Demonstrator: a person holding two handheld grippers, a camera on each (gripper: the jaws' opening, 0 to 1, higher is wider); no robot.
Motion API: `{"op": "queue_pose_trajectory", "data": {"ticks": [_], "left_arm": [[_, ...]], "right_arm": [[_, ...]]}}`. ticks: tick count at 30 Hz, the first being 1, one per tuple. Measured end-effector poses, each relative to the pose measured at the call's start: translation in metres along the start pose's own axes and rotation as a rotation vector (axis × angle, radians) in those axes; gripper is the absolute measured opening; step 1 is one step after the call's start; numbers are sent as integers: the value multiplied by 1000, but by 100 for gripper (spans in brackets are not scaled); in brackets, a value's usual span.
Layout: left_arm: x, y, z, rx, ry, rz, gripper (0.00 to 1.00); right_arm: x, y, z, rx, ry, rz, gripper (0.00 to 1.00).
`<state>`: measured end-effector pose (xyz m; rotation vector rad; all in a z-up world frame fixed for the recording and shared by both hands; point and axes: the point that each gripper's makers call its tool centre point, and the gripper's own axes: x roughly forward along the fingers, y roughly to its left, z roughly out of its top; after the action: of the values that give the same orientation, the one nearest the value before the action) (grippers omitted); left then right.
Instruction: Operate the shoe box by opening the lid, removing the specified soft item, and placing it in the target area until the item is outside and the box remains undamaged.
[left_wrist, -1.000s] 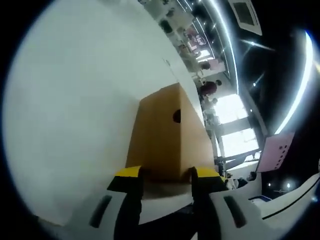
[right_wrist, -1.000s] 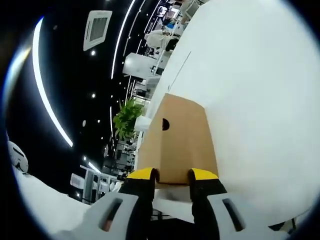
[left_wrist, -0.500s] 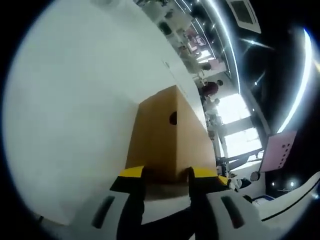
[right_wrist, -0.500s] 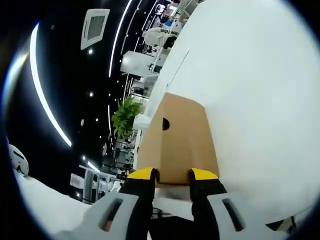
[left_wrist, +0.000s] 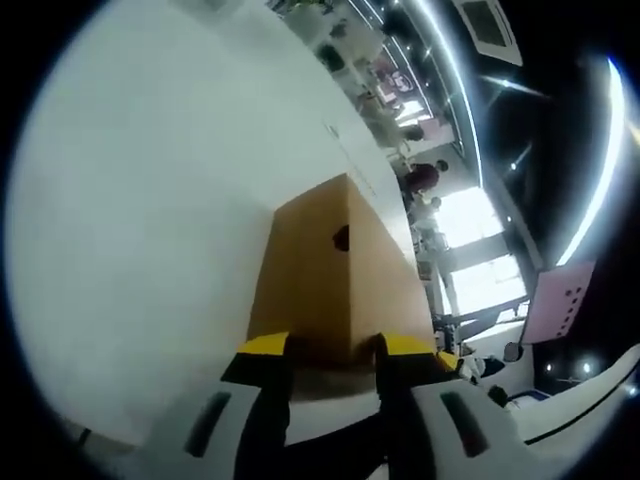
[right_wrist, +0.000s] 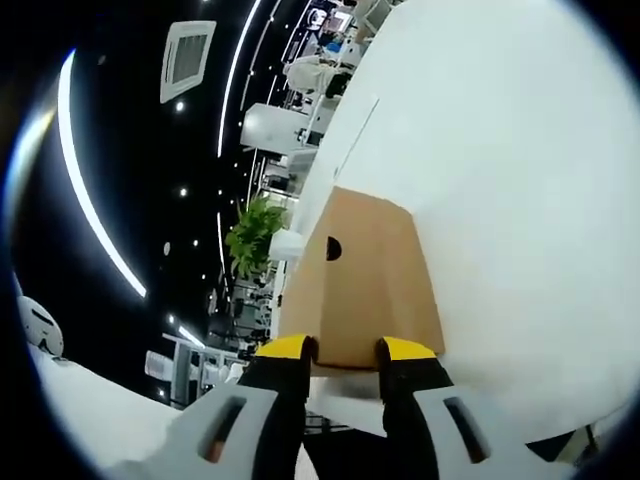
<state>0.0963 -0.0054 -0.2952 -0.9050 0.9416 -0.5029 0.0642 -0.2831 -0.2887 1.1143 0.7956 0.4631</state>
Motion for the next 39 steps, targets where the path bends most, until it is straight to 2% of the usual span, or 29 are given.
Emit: {"op": "queue_pose_trajectory", "data": {"ticks": [5,10,13,21,25,31,34,36,38,39], "left_arm": [[-5,-9,1,14,7,-10,32],[-10,-18,6,12,-20,-13,32],[-11,-17,5,13,-38,-9,33],[-14,-23,8,5,-50,19,33],[-12,-22,8,-12,-60,29,33],[-14,-31,8,-31,-52,38,33],[-16,-37,9,-28,-41,24,33],[-16,-39,9,-30,-40,21,33],[-17,-43,9,-37,-35,15,34],[-18,-45,9,-44,-33,8,34]], "right_arm": [[-3,9,2,-5,27,-4,26],[-5,21,4,-17,49,-2,27],[-4,20,1,-114,92,-49,29],[-2,26,-1,-208,110,-74,32],[-2,30,0,-267,149,-93,33],[-3,36,2,-284,139,-90,34],[-7,37,4,-335,121,-59,31],[-9,40,5,-322,113,-52,30],[-8,43,6,-355,109,-55,30],[-7,44,8,-398,102,-64,31]]}}
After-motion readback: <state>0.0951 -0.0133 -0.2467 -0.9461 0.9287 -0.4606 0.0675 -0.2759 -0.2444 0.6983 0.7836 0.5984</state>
